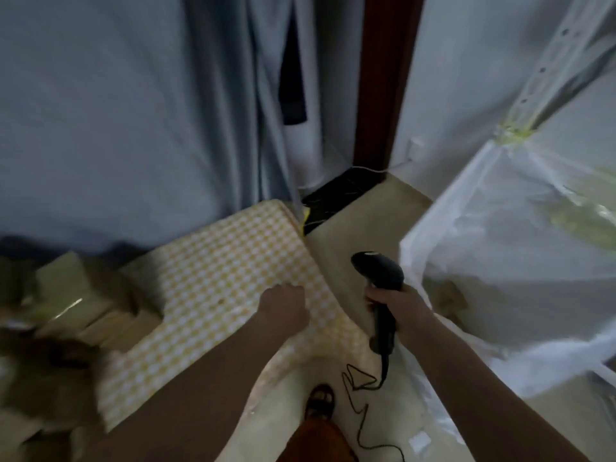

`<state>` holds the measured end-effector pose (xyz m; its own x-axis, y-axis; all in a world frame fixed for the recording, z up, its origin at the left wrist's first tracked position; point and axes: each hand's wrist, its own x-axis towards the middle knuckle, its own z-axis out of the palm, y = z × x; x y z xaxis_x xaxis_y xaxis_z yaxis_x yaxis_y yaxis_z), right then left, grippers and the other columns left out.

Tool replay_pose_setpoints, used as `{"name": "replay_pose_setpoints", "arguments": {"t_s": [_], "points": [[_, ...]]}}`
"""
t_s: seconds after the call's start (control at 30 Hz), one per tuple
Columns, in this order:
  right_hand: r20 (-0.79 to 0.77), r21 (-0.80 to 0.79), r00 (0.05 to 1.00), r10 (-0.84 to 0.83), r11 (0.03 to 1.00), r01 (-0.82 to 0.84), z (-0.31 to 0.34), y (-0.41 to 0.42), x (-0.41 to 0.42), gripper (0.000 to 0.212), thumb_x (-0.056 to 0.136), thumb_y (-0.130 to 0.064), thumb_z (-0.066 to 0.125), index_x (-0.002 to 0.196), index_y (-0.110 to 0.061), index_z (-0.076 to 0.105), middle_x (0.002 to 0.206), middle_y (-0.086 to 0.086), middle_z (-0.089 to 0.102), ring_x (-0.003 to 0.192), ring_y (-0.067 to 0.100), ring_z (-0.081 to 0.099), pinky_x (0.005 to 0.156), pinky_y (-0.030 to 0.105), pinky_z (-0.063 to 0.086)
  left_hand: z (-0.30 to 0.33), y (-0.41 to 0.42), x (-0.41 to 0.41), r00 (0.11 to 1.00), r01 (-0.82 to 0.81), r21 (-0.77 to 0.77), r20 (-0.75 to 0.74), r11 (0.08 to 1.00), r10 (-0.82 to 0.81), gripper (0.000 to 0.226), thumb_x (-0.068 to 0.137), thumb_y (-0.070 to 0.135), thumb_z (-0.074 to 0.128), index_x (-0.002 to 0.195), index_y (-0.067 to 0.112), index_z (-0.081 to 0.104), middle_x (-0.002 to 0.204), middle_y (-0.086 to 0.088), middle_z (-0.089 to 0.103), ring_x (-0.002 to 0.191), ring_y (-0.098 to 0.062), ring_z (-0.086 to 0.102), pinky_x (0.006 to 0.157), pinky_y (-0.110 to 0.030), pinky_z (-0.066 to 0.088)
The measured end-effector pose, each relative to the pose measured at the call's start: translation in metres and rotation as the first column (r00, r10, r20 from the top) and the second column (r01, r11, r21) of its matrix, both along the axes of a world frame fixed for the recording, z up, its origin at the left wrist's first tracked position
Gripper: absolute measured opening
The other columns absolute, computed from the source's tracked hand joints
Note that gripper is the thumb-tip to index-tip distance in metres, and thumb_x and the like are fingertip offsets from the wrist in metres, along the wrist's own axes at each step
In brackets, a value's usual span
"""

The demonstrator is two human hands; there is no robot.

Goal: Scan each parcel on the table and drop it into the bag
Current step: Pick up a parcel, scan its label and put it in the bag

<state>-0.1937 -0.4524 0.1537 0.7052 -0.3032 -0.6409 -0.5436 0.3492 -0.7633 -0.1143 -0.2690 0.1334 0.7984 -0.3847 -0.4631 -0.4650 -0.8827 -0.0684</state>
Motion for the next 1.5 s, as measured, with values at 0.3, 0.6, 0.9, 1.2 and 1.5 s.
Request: {"name": "replay_pose_setpoints", "arguments": {"t_s": [0.3, 0.6, 0.9, 1.2, 1.5], "points": [[-0.007, -0.068, 0.882, 0.472, 0.879, -0.471, 0.015, 0.145, 0.021, 0.005, 0.081, -0.007, 0.071, 0.078, -0.007, 0.068, 0.073, 0.01, 0.061, 0.073, 0.023, 0.058, 0.073, 0.035, 0.044, 0.018, 0.169, -0.047, 0.907, -0.42, 0.082, -0.006, 0.904, 0.422, 0.054, 0.099, 0.047, 0.042, 0.142, 0.015, 0.04, 0.141, -0.007, 0.047, 0.128, -0.025, 0.048, 0.099, -0.035, 0.042], [-0.029, -0.1, 0.733, 0.68, 0.728, -0.679, 0.018, 0.312, 0.026, 0.014, 0.081, -0.005, 0.071, 0.093, 0.001, 0.068, 0.081, 0.014, 0.063, 0.076, 0.024, 0.059, 0.069, 0.03, 0.045, 0.006, 0.349, -0.106, 0.693, -0.717, 0.055, -0.049, 0.695, 0.719, 0.056, 0.098, 0.05, 0.043, 0.143, 0.016, 0.04, 0.143, -0.006, 0.045, 0.13, -0.025, 0.047, 0.099, -0.036, 0.043], [-0.159, -0.132, 0.592, 0.79, 0.577, -0.806, 0.001, 0.489, 0.02, 0.017, 0.08, -0.014, 0.075, 0.095, -0.007, 0.069, 0.098, 0.014, 0.072, 0.093, 0.027, 0.067, 0.08, 0.037, 0.047, -0.009, 0.534, -0.145, 0.509, -0.857, 0.001, -0.164, 0.516, 0.845, 0.042, 0.091, 0.037, 0.048, 0.128, 0.016, 0.052, 0.127, -0.008, 0.059, 0.12, -0.029, 0.055, 0.098, -0.039, 0.046], [-0.214, -0.091, 0.632, 0.745, 0.629, -0.772, -0.024, 0.6, 0.021, 0.019, 0.078, -0.01, 0.076, 0.094, -0.005, 0.068, 0.097, 0.015, 0.069, 0.098, 0.033, 0.066, 0.088, 0.044, 0.048, -0.031, 0.668, -0.146, 0.341, -0.94, -0.103, -0.239, 0.325, 0.909, 0.072, 0.087, 0.048, 0.06, 0.146, 0.018, 0.032, 0.14, -0.009, 0.047, 0.13, -0.029, 0.045, 0.103, -0.036, 0.043], [-0.175, -0.142, 0.629, 0.757, 0.613, -0.777, -0.029, 0.652, 0.05, 0.024, 0.081, -0.013, 0.073, 0.102, -0.009, 0.063, 0.096, 0.011, 0.059, 0.088, 0.024, 0.056, 0.076, 0.034, 0.041, -0.048, 0.706, -0.127, 0.273, -0.949, -0.255, -0.374, 0.185, 0.886, 0.072, 0.082, 0.053, 0.065, 0.139, 0.016, 0.042, 0.133, -0.012, 0.052, 0.12, -0.031, 0.054, 0.099, -0.039, 0.047]]}}
